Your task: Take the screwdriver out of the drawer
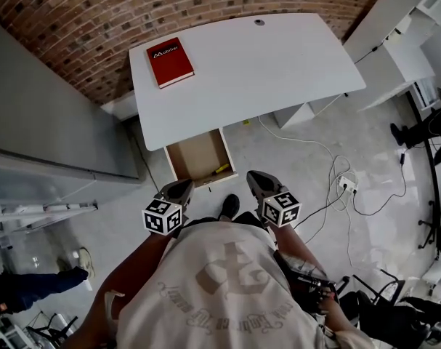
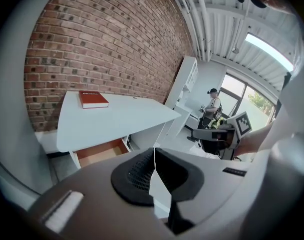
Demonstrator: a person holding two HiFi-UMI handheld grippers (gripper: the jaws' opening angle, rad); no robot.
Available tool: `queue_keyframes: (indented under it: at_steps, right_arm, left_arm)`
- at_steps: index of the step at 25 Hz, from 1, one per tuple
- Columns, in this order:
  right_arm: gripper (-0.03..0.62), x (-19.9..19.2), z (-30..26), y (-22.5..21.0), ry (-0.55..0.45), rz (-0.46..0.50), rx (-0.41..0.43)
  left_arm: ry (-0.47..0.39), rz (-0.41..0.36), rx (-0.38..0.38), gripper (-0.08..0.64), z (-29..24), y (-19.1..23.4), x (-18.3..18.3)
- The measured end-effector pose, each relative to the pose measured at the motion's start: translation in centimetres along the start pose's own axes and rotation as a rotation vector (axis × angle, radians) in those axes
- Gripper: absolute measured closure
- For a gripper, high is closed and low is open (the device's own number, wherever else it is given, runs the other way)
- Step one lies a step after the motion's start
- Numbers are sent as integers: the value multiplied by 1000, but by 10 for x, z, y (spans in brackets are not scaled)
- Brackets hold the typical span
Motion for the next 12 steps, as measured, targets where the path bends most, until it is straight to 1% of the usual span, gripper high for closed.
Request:
queue_keyframes:
  at_steps: [4,8,12]
  right_arm:
    - [586,-8,-4,-18,8,-17,1]
    - [586,-18,-9,-34,27,-25,13]
    - [586,-21,-14,-39,37,-21,37]
  left_arm:
    - [27,-4,11,549,-20,-1,0]
    - [63,-37,18,551,-40,-2,0]
    - [89,-52,24,551,-53,-2,1]
Point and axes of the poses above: the fingertips, and each gripper's own axes: z backward along the fingers, y to its left, x out of its top, the point moved 1 cm from there along z, backward along the fingers, and after that the axes turned 12 degrees about z, right-handed, at the moved point
